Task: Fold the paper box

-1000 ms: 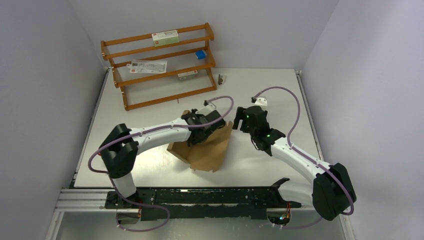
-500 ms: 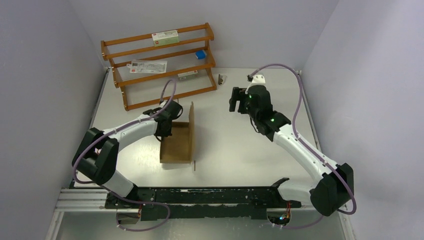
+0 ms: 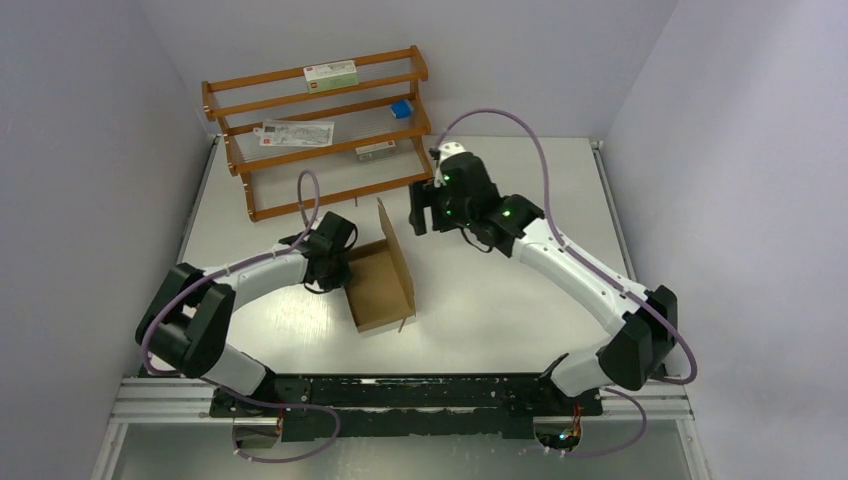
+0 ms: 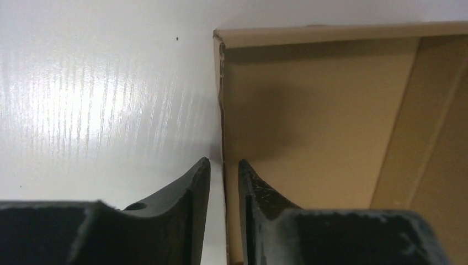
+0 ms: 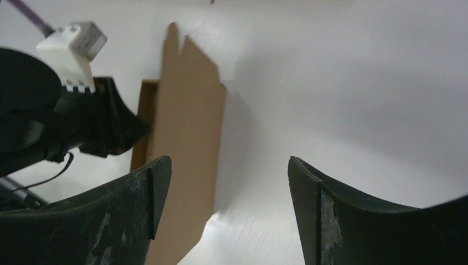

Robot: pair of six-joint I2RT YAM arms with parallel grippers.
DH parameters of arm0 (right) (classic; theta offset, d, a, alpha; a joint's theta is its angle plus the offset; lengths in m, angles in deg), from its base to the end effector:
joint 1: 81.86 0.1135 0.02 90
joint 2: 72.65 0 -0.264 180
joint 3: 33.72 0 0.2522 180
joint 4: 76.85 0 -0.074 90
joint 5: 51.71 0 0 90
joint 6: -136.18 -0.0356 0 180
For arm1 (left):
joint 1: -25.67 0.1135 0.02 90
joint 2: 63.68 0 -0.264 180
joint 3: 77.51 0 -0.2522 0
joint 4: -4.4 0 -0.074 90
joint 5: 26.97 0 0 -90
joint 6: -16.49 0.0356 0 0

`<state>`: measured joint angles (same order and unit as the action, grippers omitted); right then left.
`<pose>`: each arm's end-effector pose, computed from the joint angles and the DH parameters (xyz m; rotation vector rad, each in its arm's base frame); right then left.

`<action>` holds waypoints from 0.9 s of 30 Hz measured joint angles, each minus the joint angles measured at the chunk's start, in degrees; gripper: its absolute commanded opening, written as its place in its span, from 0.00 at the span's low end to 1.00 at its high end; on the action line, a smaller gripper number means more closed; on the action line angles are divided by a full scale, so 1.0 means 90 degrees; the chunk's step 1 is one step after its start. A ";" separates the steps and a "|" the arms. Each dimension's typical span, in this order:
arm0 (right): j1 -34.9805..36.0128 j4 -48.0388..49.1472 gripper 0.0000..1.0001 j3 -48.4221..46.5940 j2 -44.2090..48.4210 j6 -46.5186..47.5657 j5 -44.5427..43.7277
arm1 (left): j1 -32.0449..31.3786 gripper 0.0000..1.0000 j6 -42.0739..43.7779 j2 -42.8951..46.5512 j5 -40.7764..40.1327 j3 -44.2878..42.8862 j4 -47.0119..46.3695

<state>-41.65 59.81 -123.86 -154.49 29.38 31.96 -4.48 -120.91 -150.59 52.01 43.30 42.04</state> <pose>0.2482 0.2047 0.3484 -0.3864 2.1788 0.4416 0.2407 -0.1320 0.1608 -0.4583 2.6446 -0.1652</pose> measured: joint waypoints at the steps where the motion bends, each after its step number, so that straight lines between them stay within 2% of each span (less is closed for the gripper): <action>1: 0.0151 -0.0112 0.80 -0.0124 -0.0085 -0.0007 -0.0024 | 0.0000 0.38 -0.0078 0.0087 0.0000 0.0017 0.0017; 6: 0.0680 -0.0495 0.76 -0.0481 -0.0461 -0.0024 -0.0231 | 0.0046 0.52 -0.0075 0.0724 -0.0095 -0.0024 0.0129; 10: 0.0930 -0.0782 0.73 -0.0755 -0.0804 0.0024 -0.0486 | 0.0112 0.63 0.0323 0.1205 -0.0311 -0.0187 0.0277; 14: 0.1205 -0.1025 0.70 -0.1132 -0.1146 0.0066 -0.0668 | 0.0197 0.88 0.0930 0.1749 -0.0495 -0.0197 0.0265; 15: 0.1270 -0.1103 0.68 -0.1239 -0.1229 0.0066 -0.0695 | 0.0240 0.91 0.1066 0.1872 -0.0520 -0.0189 0.0240; 20: 0.1552 -0.1401 0.61 -0.1622 -0.1450 0.0066 -0.0843 | 0.0772 0.94 0.1630 0.2259 -0.0447 -0.0063 0.0053; 25: 0.1715 -0.1724 0.52 -0.1831 -0.1630 0.0056 -0.0952 | 0.1277 0.94 0.2103 0.2251 0.0100 0.0112 -0.0219; 27: 0.1758 -0.1829 0.46 -0.1899 -0.1790 0.0056 -0.1008 | 0.1377 0.93 0.2268 0.2254 0.0318 0.0153 -0.0299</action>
<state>-25.83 43.35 -140.95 -170.60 29.88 22.89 7.91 -100.49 -130.31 54.87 44.67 39.35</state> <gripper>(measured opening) 0.540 0.936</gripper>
